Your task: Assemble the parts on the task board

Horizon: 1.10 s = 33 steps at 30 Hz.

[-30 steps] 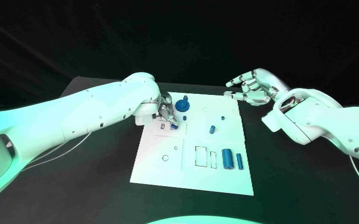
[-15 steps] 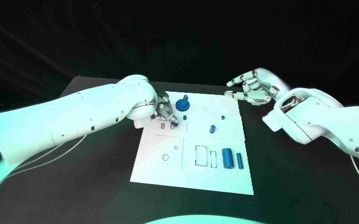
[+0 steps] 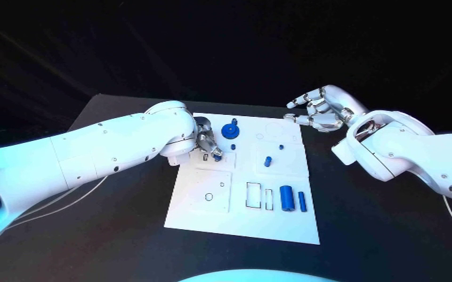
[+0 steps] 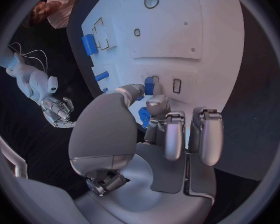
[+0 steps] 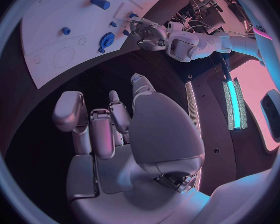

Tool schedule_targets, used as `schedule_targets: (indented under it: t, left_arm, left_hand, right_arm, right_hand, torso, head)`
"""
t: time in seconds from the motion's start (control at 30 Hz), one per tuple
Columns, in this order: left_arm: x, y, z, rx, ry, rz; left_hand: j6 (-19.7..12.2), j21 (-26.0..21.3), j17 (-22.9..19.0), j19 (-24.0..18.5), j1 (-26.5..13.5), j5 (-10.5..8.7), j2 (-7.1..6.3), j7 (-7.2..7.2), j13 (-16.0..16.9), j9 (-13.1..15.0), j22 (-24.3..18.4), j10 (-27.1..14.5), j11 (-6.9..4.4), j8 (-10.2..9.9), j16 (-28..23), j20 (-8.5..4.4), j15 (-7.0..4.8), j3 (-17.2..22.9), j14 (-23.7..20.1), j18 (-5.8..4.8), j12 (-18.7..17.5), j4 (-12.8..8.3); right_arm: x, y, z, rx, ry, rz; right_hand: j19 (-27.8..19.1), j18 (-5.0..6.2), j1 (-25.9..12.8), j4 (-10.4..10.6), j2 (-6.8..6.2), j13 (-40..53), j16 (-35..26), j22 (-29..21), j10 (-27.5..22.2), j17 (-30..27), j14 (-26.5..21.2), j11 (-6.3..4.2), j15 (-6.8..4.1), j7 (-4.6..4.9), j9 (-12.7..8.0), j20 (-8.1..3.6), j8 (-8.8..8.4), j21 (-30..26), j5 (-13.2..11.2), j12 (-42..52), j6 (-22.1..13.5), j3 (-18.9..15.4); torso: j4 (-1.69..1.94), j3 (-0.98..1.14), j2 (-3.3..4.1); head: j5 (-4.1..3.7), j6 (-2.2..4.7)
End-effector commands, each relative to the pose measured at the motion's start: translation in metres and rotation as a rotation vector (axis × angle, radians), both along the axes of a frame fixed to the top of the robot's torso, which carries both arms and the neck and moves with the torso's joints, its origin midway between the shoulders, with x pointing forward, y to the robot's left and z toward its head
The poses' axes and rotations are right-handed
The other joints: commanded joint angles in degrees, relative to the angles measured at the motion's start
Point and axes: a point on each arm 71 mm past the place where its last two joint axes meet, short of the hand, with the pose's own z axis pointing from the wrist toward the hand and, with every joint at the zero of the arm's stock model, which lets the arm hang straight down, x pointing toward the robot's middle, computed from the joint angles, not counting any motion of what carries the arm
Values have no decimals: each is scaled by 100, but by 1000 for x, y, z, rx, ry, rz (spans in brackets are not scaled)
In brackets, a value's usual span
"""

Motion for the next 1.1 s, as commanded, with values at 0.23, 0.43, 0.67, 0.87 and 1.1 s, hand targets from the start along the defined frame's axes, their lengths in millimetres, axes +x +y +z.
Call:
schedule_targets:
  t: [0.23,0.43,0.67,0.87,1.1]
  left_arm:
    - [-1,1,-3,39,-45,-5]
    - [-2,1,-7,46,-43,-6]
    - [-3,2,-9,55,-39,-10]
    - [-5,1,-9,63,-29,-22]
    - [-6,-1,-10,66,-21,-36]
  left_hand:
    - [22,36,1509,584,-79,91,-18,-50,-48,41,1507,13,-30,59,14,-47,-39,1113,602,-84,-67,-1089]
    - [24,36,1509,584,-87,102,-25,-53,-74,51,1507,8,-32,67,14,-49,-41,1116,602,-84,-92,-1096]
    - [28,36,1509,584,-94,112,-32,-57,-100,62,1507,4,-36,77,14,-51,-44,1120,602,-84,-117,-1107]
    - [33,36,1509,584,-105,121,-46,-61,-121,75,1507,3,-39,89,14,-53,-46,1120,602,-84,-136,-1117]
    - [52,36,1509,584,-221,94,-90,-100,-166,146,1507,55,-68,156,14,-61,-63,1030,602,-84,-158,-1102]
  right_arm:
    - [-1,1,0,-7,-7,13]
    - [-1,1,0,-6,-8,14]
    - [-1,1,0,-7,-7,15]
    - [-1,1,0,-7,-6,15]
    - [-1,1,0,-7,-5,15]
  right_hand:
    - [-43,73,-17,-3,61,-11,-45,-18,-36,75,273,-18,-37,-2,6,5,26,-38,23,-26,39,-21]
    - [-43,73,-17,-3,61,-11,-45,-18,-36,75,273,-18,-37,-2,6,5,26,-38,23,-26,39,-21]
    - [-38,71,-23,0,61,-9,-44,-13,-33,81,275,-19,-37,-3,6,4,30,-33,24,-24,42,-24]
    - [-38,71,-23,0,61,-9,-44,-13,-33,81,275,-19,-37,-3,6,4,30,-33,24,-24,42,-24]
    - [-38,71,-23,0,61,-9,-44,-13,-33,81,275,-19,-37,-3,6,4,30,-33,24,-24,42,-24]
  torso:
    - [-5,1,5]
    - [-5,-1,4]
    - [-5,4,0]
    - [-1,4,0]
    - [-5,4,3]
  head:
    - [9,-20]
    - [3,-30]
    - [2,-41]
    - [-5,-42]
    - [-8,-49]
